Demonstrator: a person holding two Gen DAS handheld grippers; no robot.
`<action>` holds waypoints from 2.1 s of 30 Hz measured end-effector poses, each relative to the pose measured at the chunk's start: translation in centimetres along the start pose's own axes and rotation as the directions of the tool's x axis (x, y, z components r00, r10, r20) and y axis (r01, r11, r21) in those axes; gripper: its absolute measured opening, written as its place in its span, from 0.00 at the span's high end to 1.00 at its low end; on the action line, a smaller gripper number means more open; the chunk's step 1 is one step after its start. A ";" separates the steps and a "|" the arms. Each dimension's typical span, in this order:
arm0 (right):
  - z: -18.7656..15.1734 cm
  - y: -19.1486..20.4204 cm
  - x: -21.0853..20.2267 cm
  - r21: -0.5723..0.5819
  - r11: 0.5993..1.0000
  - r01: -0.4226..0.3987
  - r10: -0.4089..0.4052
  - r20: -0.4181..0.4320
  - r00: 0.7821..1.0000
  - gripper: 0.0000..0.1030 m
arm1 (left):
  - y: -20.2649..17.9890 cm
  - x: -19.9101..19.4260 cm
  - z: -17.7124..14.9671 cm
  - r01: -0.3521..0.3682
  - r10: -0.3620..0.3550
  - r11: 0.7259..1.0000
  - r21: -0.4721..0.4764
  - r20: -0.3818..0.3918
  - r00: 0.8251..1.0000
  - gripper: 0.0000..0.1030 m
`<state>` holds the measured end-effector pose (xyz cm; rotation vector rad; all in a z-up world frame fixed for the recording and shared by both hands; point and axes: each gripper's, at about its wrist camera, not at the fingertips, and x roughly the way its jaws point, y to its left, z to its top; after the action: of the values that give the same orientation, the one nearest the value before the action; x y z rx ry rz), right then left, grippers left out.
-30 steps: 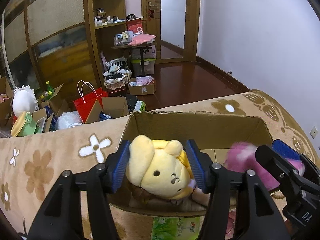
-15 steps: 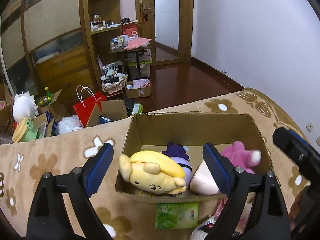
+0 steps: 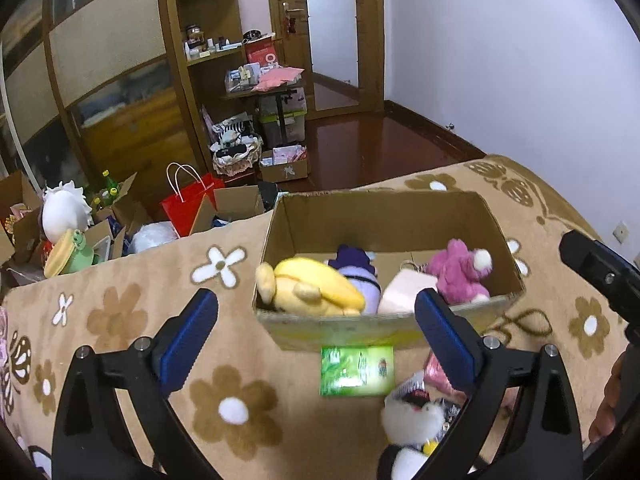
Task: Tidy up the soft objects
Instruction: 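Lower the left tool onto the white penguin plush while the right tool lowers onto the pink wrapped roll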
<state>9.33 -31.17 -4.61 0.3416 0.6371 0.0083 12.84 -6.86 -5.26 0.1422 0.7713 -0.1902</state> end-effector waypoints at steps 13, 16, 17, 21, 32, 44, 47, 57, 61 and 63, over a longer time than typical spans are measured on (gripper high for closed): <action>-3.6 -0.3 -0.8 0.025 1.000 0.017 -0.014 -0.121 0.993 0.00 | -1.0 -2.2 -4.1 0.024 -0.022 0.999 0.024 -0.086 0.996 0.05; -4.4 -0.4 -0.7 0.025 0.999 0.028 -0.024 -0.142 0.990 0.00 | -1.4 -2.4 -4.7 0.026 -0.022 0.999 0.036 -0.098 0.995 0.05; -4.6 -0.3 -0.7 0.026 0.999 0.031 -0.027 -0.146 0.989 0.00 | -1.5 -2.3 -4.9 0.026 -0.022 0.999 0.038 -0.102 0.995 0.05; -5.1 -0.8 -0.4 0.037 0.999 0.040 -0.033 -0.163 0.986 0.00 | -2.0 -1.9 -5.6 0.021 -0.015 0.998 0.055 -0.106 0.994 0.05; -7.2 -2.3 2.3 0.094 0.994 0.061 -0.037 -0.236 0.971 0.00 | -2.6 0.4 -6.5 0.046 -0.038 0.998 0.052 -0.139 0.990 0.05; -8.0 -2.8 4.2 0.112 0.991 0.075 -0.043 -0.267 0.963 0.00 | -3.4 3.0 -7.5 0.081 -0.071 0.996 0.047 -0.182 0.981 0.05; -8.1 -2.8 4.7 0.114 0.991 0.074 -0.040 -0.274 0.961 0.00 | -3.6 3.2 -7.5 0.087 -0.077 0.995 0.046 -0.187 0.979 0.05; -8.7 -2.6 6.1 0.095 0.992 0.080 -0.047 -0.308 0.950 0.00 | -3.9 4.0 -7.6 0.111 -0.102 0.993 0.037 -0.197 0.975 0.05; -8.8 -2.5 6.4 0.092 0.992 0.087 -0.054 -0.315 0.947 0.00 | -4.1 4.4 -7.8 0.122 -0.110 0.991 0.046 -0.207 0.972 0.05; -8.7 -2.6 6.5 0.088 0.991 0.098 -0.066 -0.313 0.948 0.00 | -4.3 4.7 -8.0 0.127 -0.113 0.991 0.051 -0.219 0.969 0.05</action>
<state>9.19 -30.22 -15.77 0.4172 0.9653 -0.0515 9.79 -10.05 -14.48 0.1799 0.9912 -0.3192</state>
